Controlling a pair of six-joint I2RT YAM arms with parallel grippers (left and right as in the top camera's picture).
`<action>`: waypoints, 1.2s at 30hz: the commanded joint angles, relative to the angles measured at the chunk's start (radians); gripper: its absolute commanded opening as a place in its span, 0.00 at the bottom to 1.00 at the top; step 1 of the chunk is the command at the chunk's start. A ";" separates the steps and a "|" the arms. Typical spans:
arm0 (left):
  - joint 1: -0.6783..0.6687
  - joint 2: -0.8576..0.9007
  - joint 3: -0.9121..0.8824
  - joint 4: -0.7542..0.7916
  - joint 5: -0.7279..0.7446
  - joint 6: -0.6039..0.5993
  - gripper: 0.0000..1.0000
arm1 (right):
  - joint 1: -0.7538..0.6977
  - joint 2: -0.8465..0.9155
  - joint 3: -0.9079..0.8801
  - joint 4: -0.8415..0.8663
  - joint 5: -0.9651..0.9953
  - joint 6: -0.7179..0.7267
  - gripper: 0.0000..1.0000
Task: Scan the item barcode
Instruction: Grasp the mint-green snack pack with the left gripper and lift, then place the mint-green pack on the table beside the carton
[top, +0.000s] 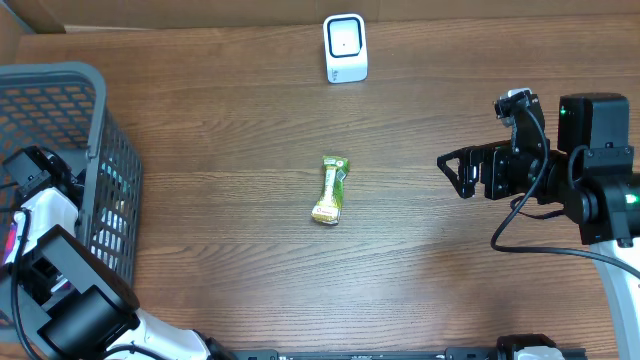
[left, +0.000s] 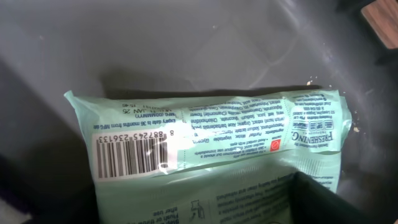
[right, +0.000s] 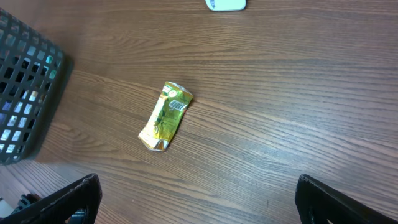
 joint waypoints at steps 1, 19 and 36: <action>-0.003 0.087 -0.045 -0.033 -0.053 0.021 0.52 | 0.005 -0.002 0.016 0.004 -0.006 0.003 1.00; -0.003 0.048 0.779 -0.676 -0.056 0.023 0.04 | 0.005 -0.002 0.016 0.004 -0.006 0.003 1.00; -0.311 0.021 1.511 -1.253 0.190 0.102 0.08 | 0.005 -0.002 0.016 0.006 -0.006 0.003 1.00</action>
